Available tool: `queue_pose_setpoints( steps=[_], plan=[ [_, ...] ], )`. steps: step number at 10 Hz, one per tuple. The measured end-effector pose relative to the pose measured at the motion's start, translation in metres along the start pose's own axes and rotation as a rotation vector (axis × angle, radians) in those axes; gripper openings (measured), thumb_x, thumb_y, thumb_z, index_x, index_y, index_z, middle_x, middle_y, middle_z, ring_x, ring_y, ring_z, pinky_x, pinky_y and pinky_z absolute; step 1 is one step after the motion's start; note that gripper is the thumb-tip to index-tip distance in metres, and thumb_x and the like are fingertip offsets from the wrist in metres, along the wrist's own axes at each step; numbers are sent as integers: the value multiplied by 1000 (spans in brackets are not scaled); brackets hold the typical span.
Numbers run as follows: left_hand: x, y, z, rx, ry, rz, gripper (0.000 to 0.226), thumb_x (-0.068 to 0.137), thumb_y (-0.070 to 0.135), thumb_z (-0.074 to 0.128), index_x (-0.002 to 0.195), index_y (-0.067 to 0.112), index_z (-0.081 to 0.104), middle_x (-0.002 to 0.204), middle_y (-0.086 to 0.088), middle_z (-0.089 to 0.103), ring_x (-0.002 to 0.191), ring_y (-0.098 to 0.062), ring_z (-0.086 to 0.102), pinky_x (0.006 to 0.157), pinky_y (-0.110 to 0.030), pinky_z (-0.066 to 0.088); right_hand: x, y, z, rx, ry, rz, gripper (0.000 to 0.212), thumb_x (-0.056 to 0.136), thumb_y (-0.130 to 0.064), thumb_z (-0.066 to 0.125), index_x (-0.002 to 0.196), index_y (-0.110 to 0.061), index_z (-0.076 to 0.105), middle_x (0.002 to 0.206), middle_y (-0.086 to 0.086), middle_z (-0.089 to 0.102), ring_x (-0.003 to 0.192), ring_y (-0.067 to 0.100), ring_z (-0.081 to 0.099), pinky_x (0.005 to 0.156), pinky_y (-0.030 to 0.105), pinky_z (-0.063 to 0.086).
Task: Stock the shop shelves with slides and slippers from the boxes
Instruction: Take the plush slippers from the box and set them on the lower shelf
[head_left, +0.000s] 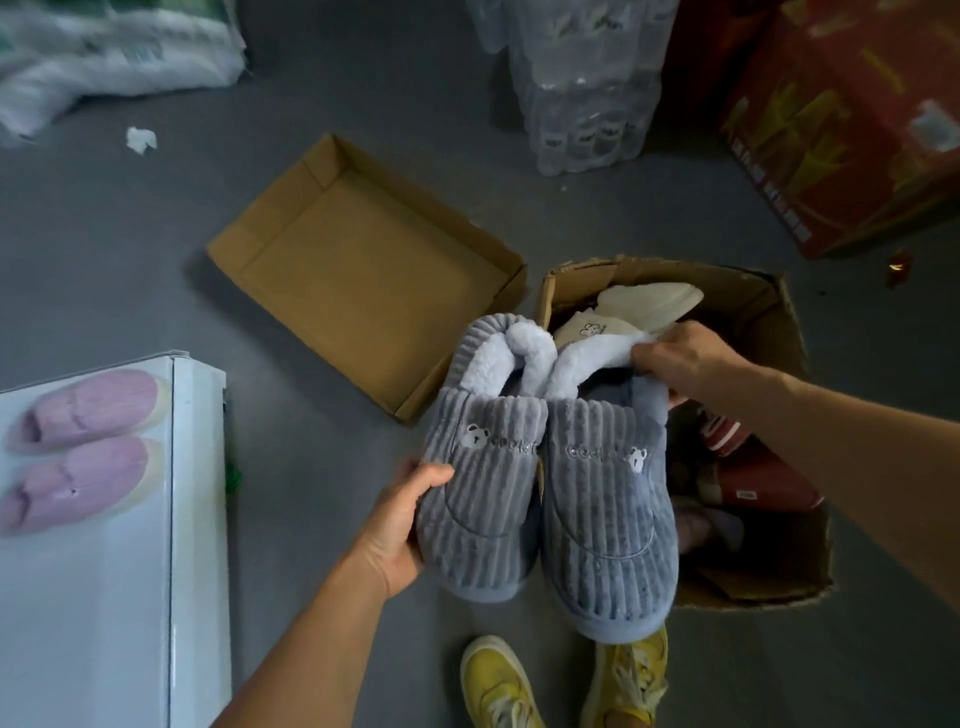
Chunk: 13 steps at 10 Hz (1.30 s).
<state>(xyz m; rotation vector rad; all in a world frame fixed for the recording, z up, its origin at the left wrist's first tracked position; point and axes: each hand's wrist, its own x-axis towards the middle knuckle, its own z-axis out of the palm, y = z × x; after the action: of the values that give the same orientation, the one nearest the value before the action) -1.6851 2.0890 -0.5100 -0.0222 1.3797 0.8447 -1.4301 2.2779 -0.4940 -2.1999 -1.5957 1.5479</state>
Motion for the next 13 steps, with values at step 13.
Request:
queue_pose_setpoints(
  steps=[13],
  plan=[
    [-40, -27, -102, 123, 67, 52, 74, 54, 37, 84, 123, 29, 60, 114, -6, 71, 104, -25, 68, 90, -42, 55, -104, -19, 187, -212, -358, -214, 25, 85, -31, 71, 75, -12, 60, 65, 0, 56, 58, 11, 52, 52, 22, 39]
  ],
)
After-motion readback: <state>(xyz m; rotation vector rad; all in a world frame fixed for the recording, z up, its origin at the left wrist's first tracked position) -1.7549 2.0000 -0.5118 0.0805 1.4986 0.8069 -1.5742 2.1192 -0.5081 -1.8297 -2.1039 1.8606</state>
